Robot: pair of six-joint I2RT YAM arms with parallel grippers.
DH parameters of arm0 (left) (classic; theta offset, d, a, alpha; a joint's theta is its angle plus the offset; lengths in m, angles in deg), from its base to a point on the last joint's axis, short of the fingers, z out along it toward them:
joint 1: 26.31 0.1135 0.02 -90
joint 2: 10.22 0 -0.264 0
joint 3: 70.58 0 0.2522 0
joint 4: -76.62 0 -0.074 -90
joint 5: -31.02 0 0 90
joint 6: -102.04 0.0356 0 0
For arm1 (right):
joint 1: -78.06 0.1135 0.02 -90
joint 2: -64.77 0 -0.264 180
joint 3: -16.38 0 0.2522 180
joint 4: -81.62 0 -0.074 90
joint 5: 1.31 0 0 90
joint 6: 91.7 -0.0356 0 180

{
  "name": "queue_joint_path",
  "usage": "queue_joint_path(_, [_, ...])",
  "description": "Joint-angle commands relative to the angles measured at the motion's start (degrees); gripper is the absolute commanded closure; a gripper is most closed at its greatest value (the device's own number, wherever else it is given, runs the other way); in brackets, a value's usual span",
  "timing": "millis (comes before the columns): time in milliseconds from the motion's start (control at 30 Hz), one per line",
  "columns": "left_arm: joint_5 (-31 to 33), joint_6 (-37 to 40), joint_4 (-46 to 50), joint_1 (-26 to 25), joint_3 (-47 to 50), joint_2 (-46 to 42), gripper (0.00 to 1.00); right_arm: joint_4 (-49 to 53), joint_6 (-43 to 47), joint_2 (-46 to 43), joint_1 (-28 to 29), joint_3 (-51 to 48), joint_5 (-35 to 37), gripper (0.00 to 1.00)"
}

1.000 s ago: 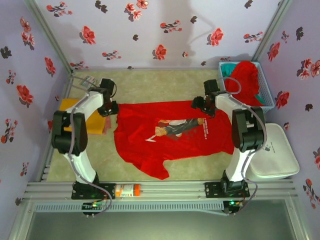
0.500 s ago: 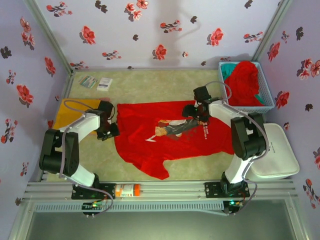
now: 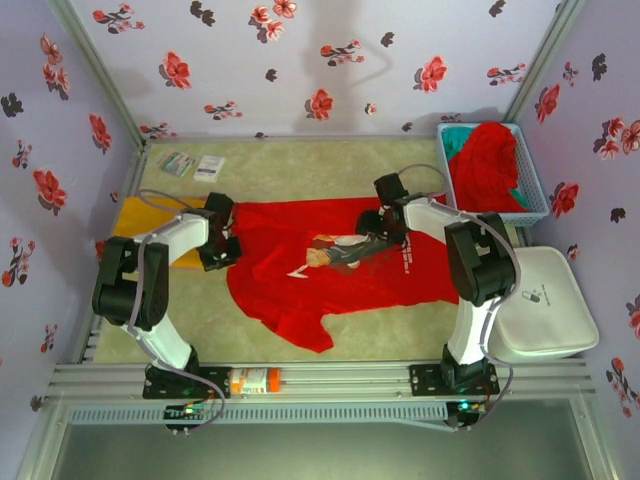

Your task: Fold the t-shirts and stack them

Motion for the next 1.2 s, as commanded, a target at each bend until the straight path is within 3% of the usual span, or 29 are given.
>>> queue_joint_path(0, [4.14, 2.12, 4.7, 1.22, -3.68, 1.89, 1.0, 0.75, -1.55, 4.82, 0.17, 2.58, 0.84, 0.23])
queue_joint_path(267, [6.48, 6.82, 8.25, 4.78, -14.5, 6.4, 1.0, 1.76, -3.09, 9.02, 0.15, 9.3, -0.8, 0.23])
queue_joint_path(533, [6.7, 7.52, 9.77, 5.27, -22.05, 11.03, 1.0, 2.77, -2.47, 6.75, 0.11, 9.09, 0.24, 0.22])
queue_joint_path(567, [6.38, 7.44, 10.12, 5.24, -22.26, 10.8, 0.98, 2.73, -1.74, 5.81, 0.11, 8.84, 0.32, 0.22])
queue_joint_path(633, [5.91, 7.26, 11.01, 5.27, -22.14, 9.52, 0.82, 2.6, -0.11, 3.59, 0.15, 8.02, 0.86, 0.22])
queue_joint_path(700, [4.68, 7.01, 11.56, 5.12, -20.85, 6.63, 0.66, 2.24, 2.33, 0.69, 0.12, 6.7, 1.64, 0.22])
queue_joint_path(800, [1.0, 6.1, 12.0, 4.97, -17.32, 1.1, 0.57, 2.27, 4.65, -3.95, 0.14, 4.17, 1.89, 0.21])
queue_joint_path(967, [-5.66, 2.74, 10.55, 3.65, -5.92, -9.91, 0.52, 2.07, 4.33, -13.4, 0.09, -3.81, 4.81, 0.16])
queue_joint_path(1033, [-7.11, 1.23, 10.22, 2.52, -1.24, -13.82, 0.52, 2.49, 3.02, -16.65, -0.15, -6.99, 5.32, 0.09])
queue_joint_path(1167, [-9.0, -3.51, 9.1, -0.46, 8.32, -22.99, 0.53, 4.73, -0.45, -22.19, -0.45, -12.91, 6.63, 0.08])
